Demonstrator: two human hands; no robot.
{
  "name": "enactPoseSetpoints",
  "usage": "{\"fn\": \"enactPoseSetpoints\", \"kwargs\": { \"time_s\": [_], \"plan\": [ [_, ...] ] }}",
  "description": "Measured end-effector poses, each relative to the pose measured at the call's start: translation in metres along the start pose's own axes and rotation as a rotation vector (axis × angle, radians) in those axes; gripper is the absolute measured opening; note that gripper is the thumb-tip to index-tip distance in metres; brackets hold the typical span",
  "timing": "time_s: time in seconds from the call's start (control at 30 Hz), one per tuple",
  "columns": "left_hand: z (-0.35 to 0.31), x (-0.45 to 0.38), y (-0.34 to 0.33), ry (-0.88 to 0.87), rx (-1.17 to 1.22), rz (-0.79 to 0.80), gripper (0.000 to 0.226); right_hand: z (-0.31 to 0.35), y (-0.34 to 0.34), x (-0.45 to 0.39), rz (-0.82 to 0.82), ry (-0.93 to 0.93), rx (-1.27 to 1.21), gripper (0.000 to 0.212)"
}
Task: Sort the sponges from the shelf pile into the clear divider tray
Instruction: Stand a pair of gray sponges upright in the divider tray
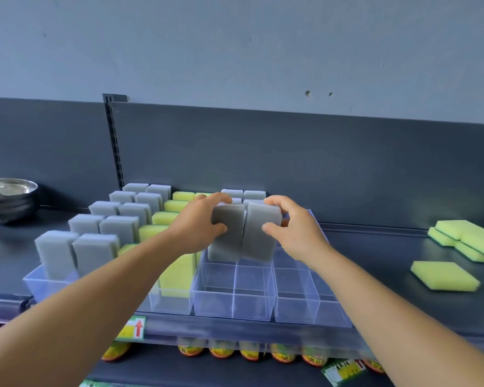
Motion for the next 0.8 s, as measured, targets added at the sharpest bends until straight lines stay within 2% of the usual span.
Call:
{"fn": "enactPoseSetpoints", "kwargs": {
  "time_s": [0.13,0.3,0.47,0.63,0.8],
  "plan": [
    [0.008,-0.004,0.0,0.008,-0.035,-0.012,0.049,-0.004,-0.003,-0.007,0.009,0.014,0.047,0.036],
    [0.009,-0.005,-0.008,-0.054,-0.083,0.027,0.048,-0.004,-0.012,-0.012,0.059,0.124,0.179,0.036],
    [0.015,0.0,-0.015,-0.128,-0.279,0.118,0.047,-0.02,-0.023,-0.008,0.14,0.143,0.336,0.034],
    [0.009,-0.002,-0.02,-0.215,-0.412,0.131,0.043,-0.023,-0.028,-0.005,0.155,0.156,0.431,0.035],
    [0.005,-0.003,-0.019,-0.23,-0.451,0.165,0.048,-0.019,-0.024,-0.001,0.193,0.148,0.483,0.049]
  ]
}}
Point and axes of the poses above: each hand's wrist, its own x-axis away from the middle knuckle, its own y-axis out of the back of the hand, z = x × y, the point moved 2 cm from there along -x, towards the middle knuckle, and after that the axes turned 15 degrees about -z, right-handed, at the moved point
